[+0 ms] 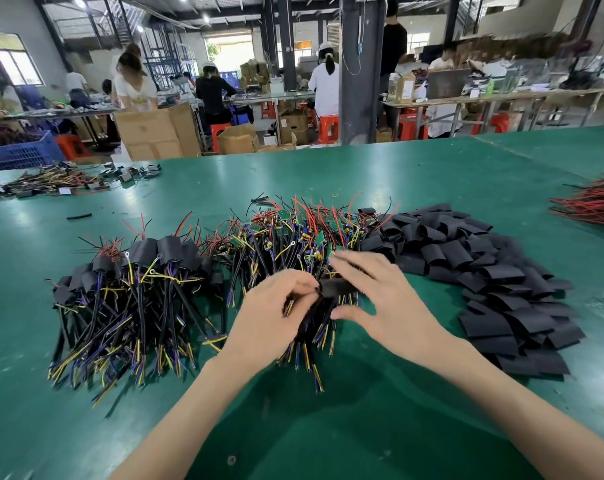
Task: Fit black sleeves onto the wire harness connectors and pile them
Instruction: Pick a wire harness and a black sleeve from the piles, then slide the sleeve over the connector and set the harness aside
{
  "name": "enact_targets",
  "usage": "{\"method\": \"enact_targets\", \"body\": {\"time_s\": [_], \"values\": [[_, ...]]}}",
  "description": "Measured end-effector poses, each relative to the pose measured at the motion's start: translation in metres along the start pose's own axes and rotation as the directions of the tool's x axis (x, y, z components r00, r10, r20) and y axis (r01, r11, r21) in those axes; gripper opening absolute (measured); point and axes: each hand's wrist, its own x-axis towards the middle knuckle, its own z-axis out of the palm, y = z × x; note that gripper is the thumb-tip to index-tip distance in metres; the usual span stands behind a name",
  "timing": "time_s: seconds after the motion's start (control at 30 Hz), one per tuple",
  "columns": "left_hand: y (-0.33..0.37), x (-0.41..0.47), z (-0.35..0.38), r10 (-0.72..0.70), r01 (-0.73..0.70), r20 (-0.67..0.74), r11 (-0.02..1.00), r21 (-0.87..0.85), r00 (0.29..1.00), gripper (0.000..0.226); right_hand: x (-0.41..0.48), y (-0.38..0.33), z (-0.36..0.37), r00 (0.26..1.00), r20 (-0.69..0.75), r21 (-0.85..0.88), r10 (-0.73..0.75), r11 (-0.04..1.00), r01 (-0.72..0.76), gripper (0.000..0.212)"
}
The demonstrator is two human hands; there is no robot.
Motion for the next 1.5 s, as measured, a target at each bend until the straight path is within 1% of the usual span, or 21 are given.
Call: {"method": "enact_targets", "body": {"time_s": [0.07,0.13,0.2,0.27,0.3,0.37,0.43,0.5,0.63,0.7,0.77,0.87,0.93,1.0,1.03,1.1,1.17,1.2,1.27,1.37,1.5], "values": [[-0.005,0.006,-0.01,0.1,-0.074,-0.23,0.99,0.123,0.968,0.018,0.001,0.003,-0.002,0.996,-0.081,-0.164,0.031,0.985,-0.044,0.071],[-0.018,0.014,-0.027,0.151,-0.041,-0.424,0.966,0.257,0.893,0.021,0.003,0.01,-0.005,0.978,-0.165,-0.259,0.124,0.952,-0.164,0.069],[-0.038,0.019,-0.049,0.164,0.089,-0.54,0.907,0.411,0.825,0.032,0.004,0.018,-0.006,0.951,-0.216,-0.324,0.224,0.902,-0.286,0.065],[-0.06,0.017,-0.068,0.153,0.25,-0.576,0.791,0.558,0.803,0.036,0.003,0.027,-0.007,0.921,-0.237,-0.39,0.308,0.838,-0.381,0.063],[-0.07,0.015,-0.075,0.117,0.327,-0.574,0.723,0.608,0.81,0.037,0.003,0.032,-0.007,0.906,-0.247,-0.413,0.343,0.809,-0.419,0.061],[-0.085,0.009,-0.082,-0.035,0.45,-0.55,0.62,0.643,0.834,0.038,0.002,0.041,-0.007,0.873,-0.255,-0.441,0.415,0.754,-0.487,0.058],[-0.093,0.006,-0.081,-0.213,0.525,-0.504,0.575,0.628,0.837,0.039,0.001,0.049,-0.009,0.836,-0.234,-0.48,0.496,0.689,-0.543,0.055],[-0.093,0.007,-0.077,-0.291,0.559,-0.488,0.568,0.605,0.823,0.039,-0.001,0.056,-0.011,0.794,-0.202,-0.521,0.574,0.623,-0.583,0.052],[-0.071,0.017,-0.064,-0.268,0.581,-0.536,0.568,0.583,0.801,0.037,-0.003,0.067,-0.015,0.687,-0.133,-0.559,0.714,0.518,-0.647,0.048],[-0.052,0.025,-0.052,-0.175,0.503,-0.509,0.594,0.628,0.842,0.036,-0.003,0.07,-0.016,0.66,-0.087,-0.555,0.746,0.514,-0.654,0.042],[-0.031,0.041,-0.032,-0.135,0.39,-0.42,0.687,0.613,0.897,0.028,-0.003,0.072,-0.015,0.66,-0.031,-0.569,0.751,0.529,-0.629,0.035],[-0.005,0.063,0.012,-0.19,0.228,-0.129,0.853,0.47,0.973,0.017,-0.004,0.074,-0.014,0.698,0.013,-0.551,0.716,0.587,-0.593,0.026],[0.005,0.07,0.044,-0.204,0.153,0.046,0.845,0.512,0.978,0.027,-0.004,0.074,-0.014,0.717,0.032,-0.466,0.696,0.645,-0.606,0.029],[0.006,0.074,0.068,-0.233,0.1,0.126,0.762,0.64,0.964,0.039,-0.003,0.072,-0.014,0.734,-0.021,-0.47,0.678,0.641,-0.606,0.033],[0.005,0.076,0.075,-0.256,0.099,0.133,0.725,0.681,0.958,0.041,-0.003,0.072,-0.013,0.731,-0.07,-0.522,0.679,0.599,-0.607,0.036],[0.003,0.081,0.081,-0.288,0.122,0.114,0.689,0.715,0.951,0.037,-0.003,0.073,-0.015,0.672,-0.14,-0.586,0.727,0.486,-0.648,0.043],[0.004,0.086,0.082,-0.311,0.16,0.09,0.69,0.706,0.946,0.029,-0.004,0.075,-0.017,0.593,-0.123,-0.585,0.796,0.425,-0.691,0.048],[0.005,0.089,0.081,-0.335,0.188,0.084,0.7,0.689,0.939,0.027,-0.004,0.076,-0.016,0.573,-0.098,-0.579,0.814,0.421,-0.698,0.048],[0.01,0.093,0.079,-0.391,0.243,0.089,0.716,0.654,0.916,0.024,-0.003,0.077,-0.015,0.584,-0.066,-0.553,0.809,0.458,-0.696,0.044],[0.017,0.096,0.075,-0.424,0.261,0.108,0.719,0.644,0.899,0.02,-0.002,0.075,-0.016,0.645,-0.064,-0.522,0.762,0.525,-0.672,0.036],[0.025,0.099,0.068,-0.449,0.369,0.058,0.795,0.481,0.892,0.023,0.0,0.072,-0.019,0.696,-0.105,-0.467,0.711,0.582,-0.666,0.036]]}}
